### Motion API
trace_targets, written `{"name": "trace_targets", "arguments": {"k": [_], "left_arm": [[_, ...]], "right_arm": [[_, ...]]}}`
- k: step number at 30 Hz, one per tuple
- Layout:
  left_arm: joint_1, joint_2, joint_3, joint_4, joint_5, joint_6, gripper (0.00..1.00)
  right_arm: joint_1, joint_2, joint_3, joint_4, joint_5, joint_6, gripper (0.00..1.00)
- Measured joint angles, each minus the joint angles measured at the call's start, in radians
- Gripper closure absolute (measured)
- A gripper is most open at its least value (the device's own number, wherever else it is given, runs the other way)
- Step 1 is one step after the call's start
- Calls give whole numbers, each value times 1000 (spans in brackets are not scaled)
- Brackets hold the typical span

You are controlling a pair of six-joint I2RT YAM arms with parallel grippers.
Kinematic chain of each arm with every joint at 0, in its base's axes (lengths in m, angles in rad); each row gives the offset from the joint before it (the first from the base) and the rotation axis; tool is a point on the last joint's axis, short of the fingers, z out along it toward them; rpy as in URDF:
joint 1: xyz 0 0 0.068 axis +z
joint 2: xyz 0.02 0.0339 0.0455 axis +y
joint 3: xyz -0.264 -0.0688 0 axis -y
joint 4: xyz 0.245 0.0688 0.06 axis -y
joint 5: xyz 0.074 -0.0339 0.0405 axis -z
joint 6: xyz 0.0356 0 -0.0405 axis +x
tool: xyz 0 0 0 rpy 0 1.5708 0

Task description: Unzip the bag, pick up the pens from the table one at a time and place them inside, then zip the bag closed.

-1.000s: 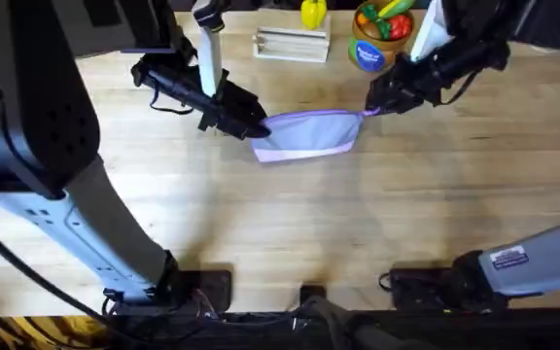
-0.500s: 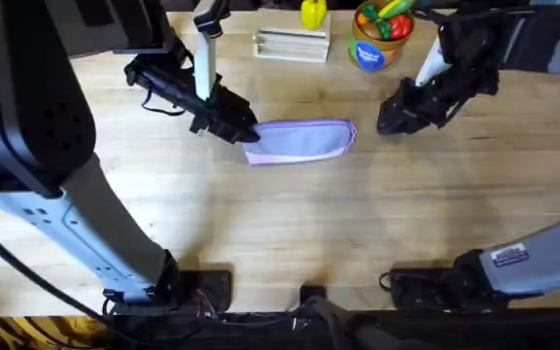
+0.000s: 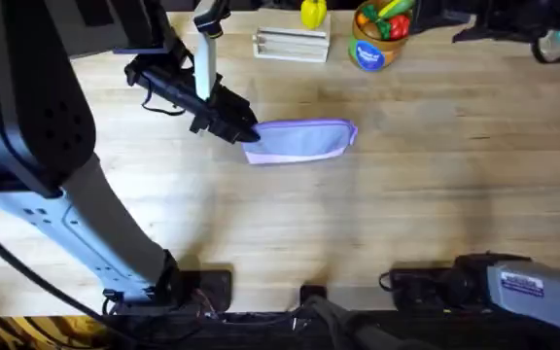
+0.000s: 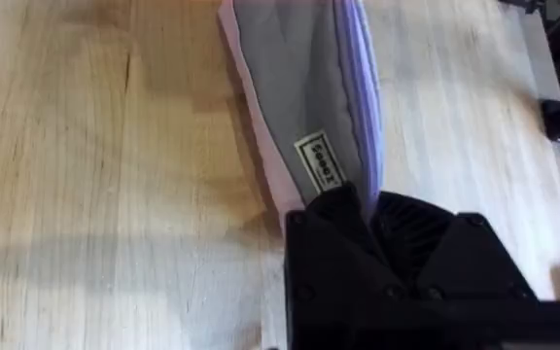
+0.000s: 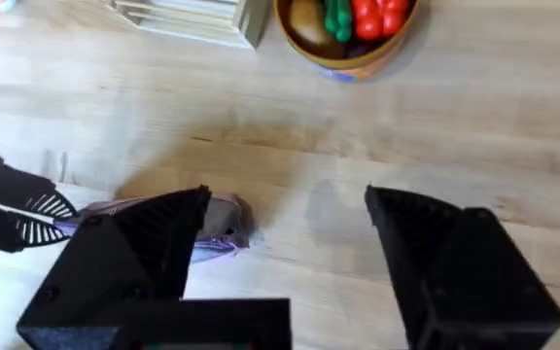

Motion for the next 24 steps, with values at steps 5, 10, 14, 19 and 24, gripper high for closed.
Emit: {"name": "trace_targets", "arguments": {"k": [5,10,14,19,24], "left_arm": [[0,0,0,-5,3,0,700],[0,0,0,-6,6,-1,28],[0,0,0,-5,7,-1,7],[0,0,0,5,6,-1,7],[1,-1,4,7,-17,-1,4]], "right_arm": [[0,-124,3,-15,3,-151,9],[0,-155,3,-35,4,-228,9],[0,-154,3,-44,8,-251,9],[0,-154,3,-38,12,-261,9],[0,-154,3,-11,16,-271,9]]}}
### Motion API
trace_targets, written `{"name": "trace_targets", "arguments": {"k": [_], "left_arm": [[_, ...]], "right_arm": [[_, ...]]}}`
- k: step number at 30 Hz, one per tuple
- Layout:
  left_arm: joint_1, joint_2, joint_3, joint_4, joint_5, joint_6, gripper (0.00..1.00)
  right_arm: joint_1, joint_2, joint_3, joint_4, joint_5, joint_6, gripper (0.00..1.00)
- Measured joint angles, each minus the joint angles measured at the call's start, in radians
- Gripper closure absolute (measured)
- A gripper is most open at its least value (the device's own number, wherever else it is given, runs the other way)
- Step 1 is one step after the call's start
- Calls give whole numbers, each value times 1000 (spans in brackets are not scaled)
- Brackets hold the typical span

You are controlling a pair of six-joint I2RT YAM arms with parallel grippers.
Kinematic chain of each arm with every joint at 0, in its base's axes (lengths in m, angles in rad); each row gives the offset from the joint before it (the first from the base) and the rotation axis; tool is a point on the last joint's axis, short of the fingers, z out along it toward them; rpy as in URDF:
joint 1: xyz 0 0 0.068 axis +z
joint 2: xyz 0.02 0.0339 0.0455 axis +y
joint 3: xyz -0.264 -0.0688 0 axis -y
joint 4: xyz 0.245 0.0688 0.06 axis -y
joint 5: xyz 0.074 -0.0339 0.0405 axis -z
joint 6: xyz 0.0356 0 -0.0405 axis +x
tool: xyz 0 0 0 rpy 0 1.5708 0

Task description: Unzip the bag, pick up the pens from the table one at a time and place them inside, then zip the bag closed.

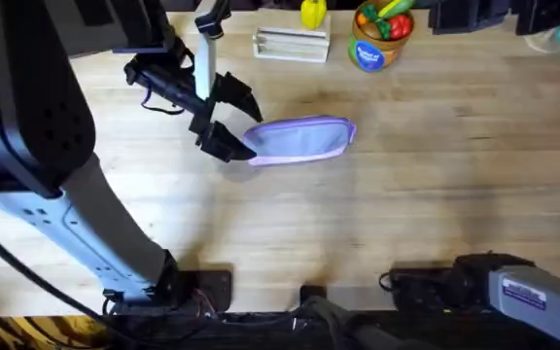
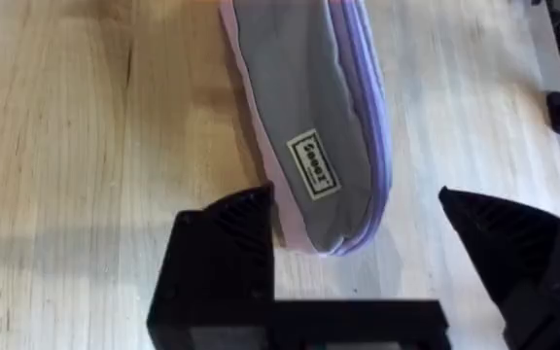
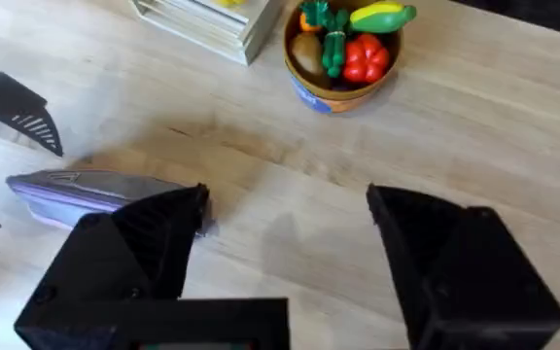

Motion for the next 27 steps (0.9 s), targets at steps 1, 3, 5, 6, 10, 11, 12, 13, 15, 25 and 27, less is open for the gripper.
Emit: {"name": "trace_targets", "arguments": {"k": [1,3,5,6,10,11,12,13,15,25,27], "left_arm": [[2,-2,5,-8,-14,0,4],[9,-13,24,-24,-44,0,4],[22,-41,61,-42,-80,-8,4],[31,-60,84,-47,-93,-20,4],[66,-169,192,-68,-138,-85,4],[74,-202,219,-74,-151,-110,4],[80,-234,243,-80,-164,-136,4],[83,-265,265,-86,-175,-166,4],[83,-327,300,-87,-195,-236,4],[81,-607,335,-105,-360,-801,4],[81,-653,335,-113,-418,-926,4]], "right_arm": [[0,0,0,1,2,-6,9],[0,-1,0,1,3,-20,9],[0,-5,0,1,3,-31,9],[0,-8,0,1,3,-33,9],[0,-30,0,1,3,-42,9],[0,-35,0,1,3,-45,9],[0,-39,0,1,3,-48,9],[0,-42,0,0,3,-48,9],[0,-44,0,-3,3,-48,9],[0,-52,0,-32,3,-51,9],[0,-57,0,-35,3,-51,9]]}}
